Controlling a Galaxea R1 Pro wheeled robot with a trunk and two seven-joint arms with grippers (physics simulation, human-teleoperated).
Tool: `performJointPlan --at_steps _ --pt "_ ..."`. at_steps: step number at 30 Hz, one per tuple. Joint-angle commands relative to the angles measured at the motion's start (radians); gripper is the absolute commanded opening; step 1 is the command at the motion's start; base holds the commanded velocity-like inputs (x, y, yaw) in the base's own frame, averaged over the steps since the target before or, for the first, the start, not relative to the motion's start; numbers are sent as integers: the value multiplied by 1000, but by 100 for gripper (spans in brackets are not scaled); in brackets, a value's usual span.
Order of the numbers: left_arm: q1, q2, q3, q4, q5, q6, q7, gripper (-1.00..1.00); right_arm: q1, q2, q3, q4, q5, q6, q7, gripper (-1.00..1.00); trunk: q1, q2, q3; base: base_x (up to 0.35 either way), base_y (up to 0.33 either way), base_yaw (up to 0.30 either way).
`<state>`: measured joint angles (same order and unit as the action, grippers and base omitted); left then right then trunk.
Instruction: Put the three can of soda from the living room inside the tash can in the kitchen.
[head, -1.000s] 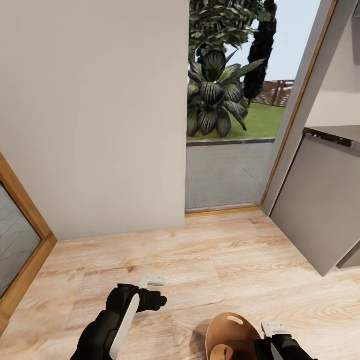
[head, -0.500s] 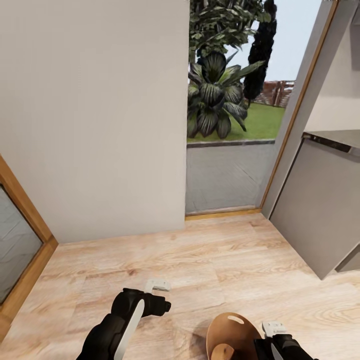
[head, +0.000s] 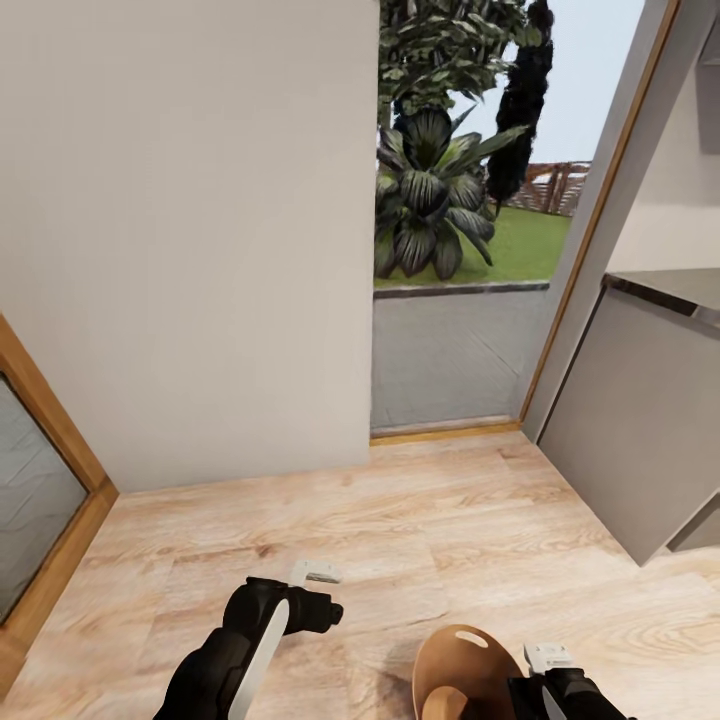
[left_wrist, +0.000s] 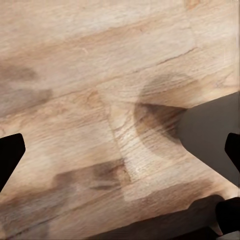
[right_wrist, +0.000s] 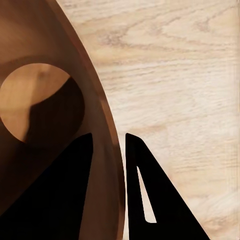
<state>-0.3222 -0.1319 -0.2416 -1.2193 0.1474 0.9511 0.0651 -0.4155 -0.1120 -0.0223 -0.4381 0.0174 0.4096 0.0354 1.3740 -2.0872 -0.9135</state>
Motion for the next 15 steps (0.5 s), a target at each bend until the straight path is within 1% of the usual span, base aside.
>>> performJointPlan --at_steps 1,13,15 --pt "0 0 0 0 0 0 -1 100 0 0 -1 0 -7 0 4 -100 -4 7 3 0 0 0" --pt "0 0 -1 19 -2 -4 -6 100 0 -2 -7 -12 -12 3 10 -100 -50 91 41 0 0 0" --pt "0 0 -1 22 -2 -4 -7 100 -2 -1 -10 -38 -14 14 12 -100 -58 105 47 0 0 0"
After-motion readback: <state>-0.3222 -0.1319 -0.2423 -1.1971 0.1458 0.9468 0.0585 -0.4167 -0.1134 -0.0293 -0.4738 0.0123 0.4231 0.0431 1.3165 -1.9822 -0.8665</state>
